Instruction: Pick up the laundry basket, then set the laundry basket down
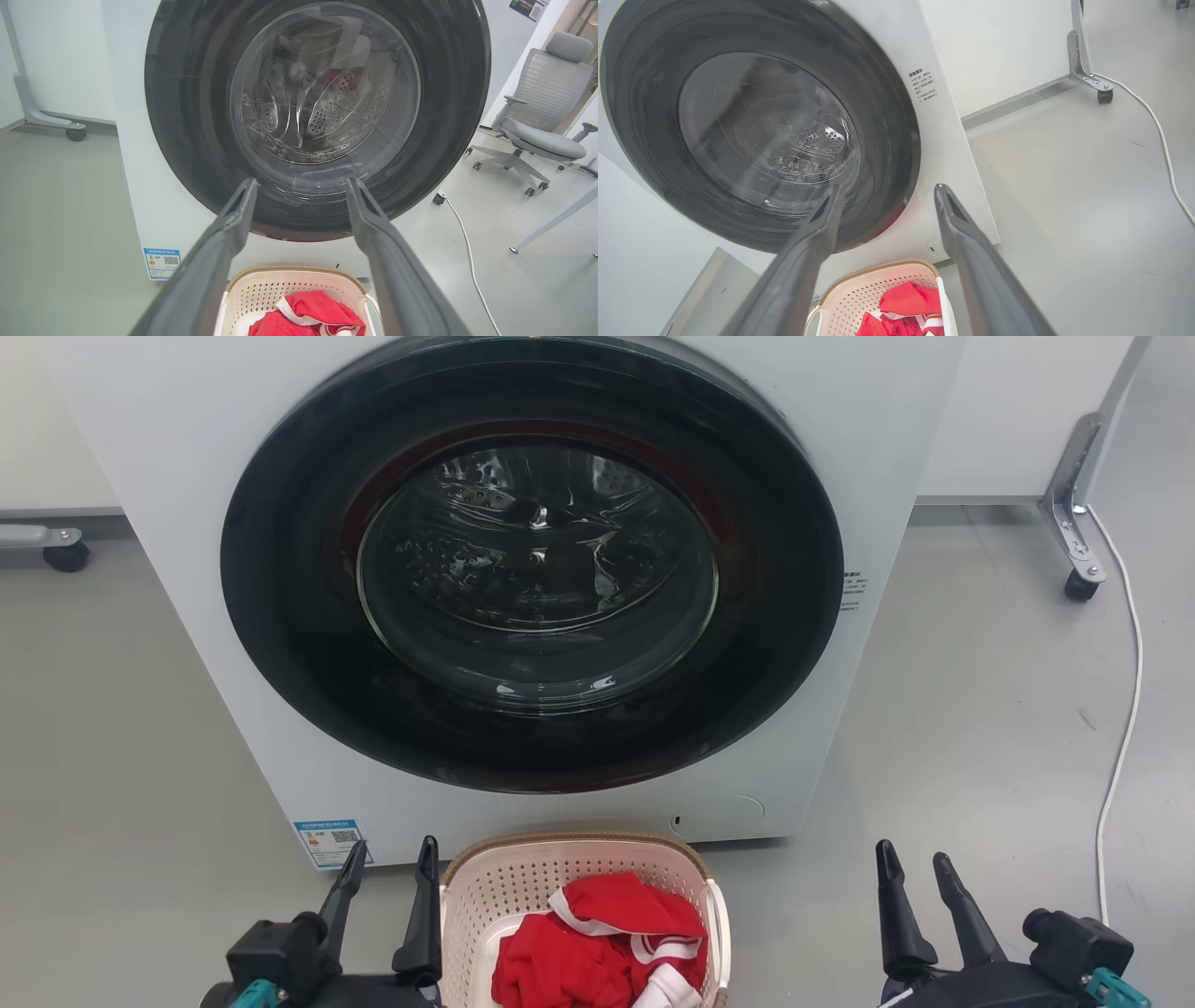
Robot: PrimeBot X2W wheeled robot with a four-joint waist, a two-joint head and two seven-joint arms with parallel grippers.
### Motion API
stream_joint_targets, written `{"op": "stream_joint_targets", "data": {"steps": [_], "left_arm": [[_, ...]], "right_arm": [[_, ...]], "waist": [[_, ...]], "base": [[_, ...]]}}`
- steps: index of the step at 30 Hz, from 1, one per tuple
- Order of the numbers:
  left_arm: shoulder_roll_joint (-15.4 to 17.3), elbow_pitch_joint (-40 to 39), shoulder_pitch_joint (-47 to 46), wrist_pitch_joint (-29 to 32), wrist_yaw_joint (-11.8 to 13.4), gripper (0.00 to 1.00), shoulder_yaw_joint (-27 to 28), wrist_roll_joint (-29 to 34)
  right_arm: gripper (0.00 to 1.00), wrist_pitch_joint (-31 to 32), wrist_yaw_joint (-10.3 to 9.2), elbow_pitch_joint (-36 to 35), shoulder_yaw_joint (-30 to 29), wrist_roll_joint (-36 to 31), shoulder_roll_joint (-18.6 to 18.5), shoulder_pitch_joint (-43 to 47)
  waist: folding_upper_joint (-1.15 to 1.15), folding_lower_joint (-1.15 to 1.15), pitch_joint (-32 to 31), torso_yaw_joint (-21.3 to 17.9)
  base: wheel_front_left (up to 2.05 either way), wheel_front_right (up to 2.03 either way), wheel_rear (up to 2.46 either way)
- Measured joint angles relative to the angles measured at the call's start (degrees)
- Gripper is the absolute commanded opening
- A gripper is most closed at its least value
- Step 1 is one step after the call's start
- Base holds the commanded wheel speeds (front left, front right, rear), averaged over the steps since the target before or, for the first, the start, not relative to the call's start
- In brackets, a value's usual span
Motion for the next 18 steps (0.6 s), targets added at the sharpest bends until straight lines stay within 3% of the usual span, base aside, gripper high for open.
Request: {"op": "stream_joint_targets", "data": {"steps": [18], "left_arm": [[0.0, -2.36, 1.13, -4.03, 2.67, 1.0, -2.61, 16.72]], "right_arm": [[1.0, -4.13, -2.64, -3.37, 3.77, -15.75, -0.51, 0.88]], "waist": [[0.0, 0.0, -0.15, -0.12]], "base": [[0.0, 0.0, 0.0]]}}
